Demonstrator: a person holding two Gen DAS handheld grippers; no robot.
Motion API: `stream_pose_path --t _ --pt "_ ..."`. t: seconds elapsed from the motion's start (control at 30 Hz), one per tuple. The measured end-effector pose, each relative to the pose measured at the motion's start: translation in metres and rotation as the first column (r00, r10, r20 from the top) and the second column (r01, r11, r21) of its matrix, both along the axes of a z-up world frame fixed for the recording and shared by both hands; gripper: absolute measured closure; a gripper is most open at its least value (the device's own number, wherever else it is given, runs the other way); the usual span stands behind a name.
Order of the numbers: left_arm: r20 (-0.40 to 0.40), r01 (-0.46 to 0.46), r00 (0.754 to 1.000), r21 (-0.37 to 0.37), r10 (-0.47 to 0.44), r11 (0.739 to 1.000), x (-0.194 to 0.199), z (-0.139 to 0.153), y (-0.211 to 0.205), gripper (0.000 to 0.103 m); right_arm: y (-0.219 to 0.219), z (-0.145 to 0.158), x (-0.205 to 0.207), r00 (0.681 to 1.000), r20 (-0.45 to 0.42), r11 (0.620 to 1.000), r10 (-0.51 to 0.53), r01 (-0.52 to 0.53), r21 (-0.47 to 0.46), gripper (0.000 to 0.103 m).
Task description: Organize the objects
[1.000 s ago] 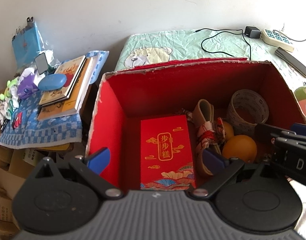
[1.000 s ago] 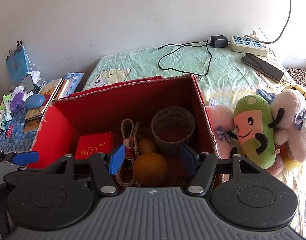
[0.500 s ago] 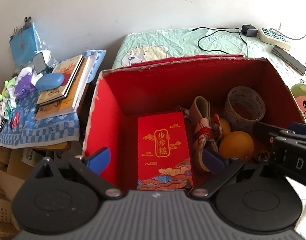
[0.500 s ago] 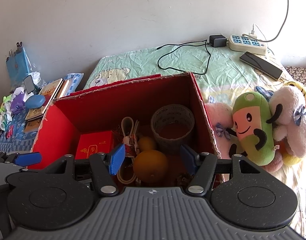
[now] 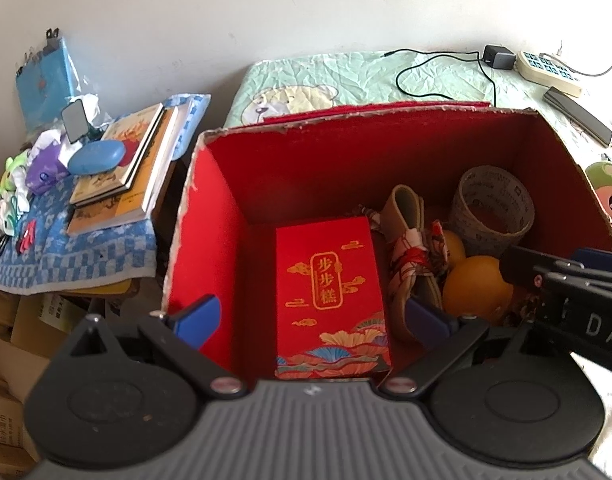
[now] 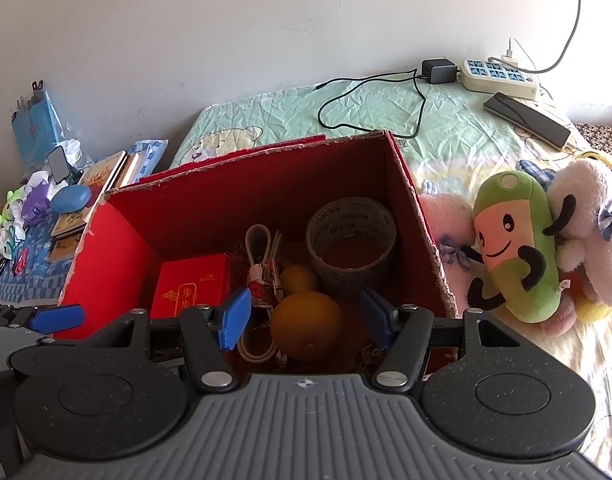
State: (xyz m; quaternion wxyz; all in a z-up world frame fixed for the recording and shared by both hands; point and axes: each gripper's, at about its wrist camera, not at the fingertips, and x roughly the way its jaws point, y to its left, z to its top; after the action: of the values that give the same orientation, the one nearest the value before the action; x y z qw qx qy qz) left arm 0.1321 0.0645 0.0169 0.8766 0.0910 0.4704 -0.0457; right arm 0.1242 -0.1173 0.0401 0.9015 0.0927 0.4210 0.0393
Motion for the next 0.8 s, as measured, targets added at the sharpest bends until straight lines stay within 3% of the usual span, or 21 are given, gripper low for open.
stream_pose_path --t 0.8 --pt "-0.016 0.030 0.999 -0.011 -0.031 0.999 0.0078 -0.0062 -0.0039 0.004 0.0004 -0.0036 0.0057 1.000 -0.017 1.000 -0.012 0.012 -0.007 0.039"
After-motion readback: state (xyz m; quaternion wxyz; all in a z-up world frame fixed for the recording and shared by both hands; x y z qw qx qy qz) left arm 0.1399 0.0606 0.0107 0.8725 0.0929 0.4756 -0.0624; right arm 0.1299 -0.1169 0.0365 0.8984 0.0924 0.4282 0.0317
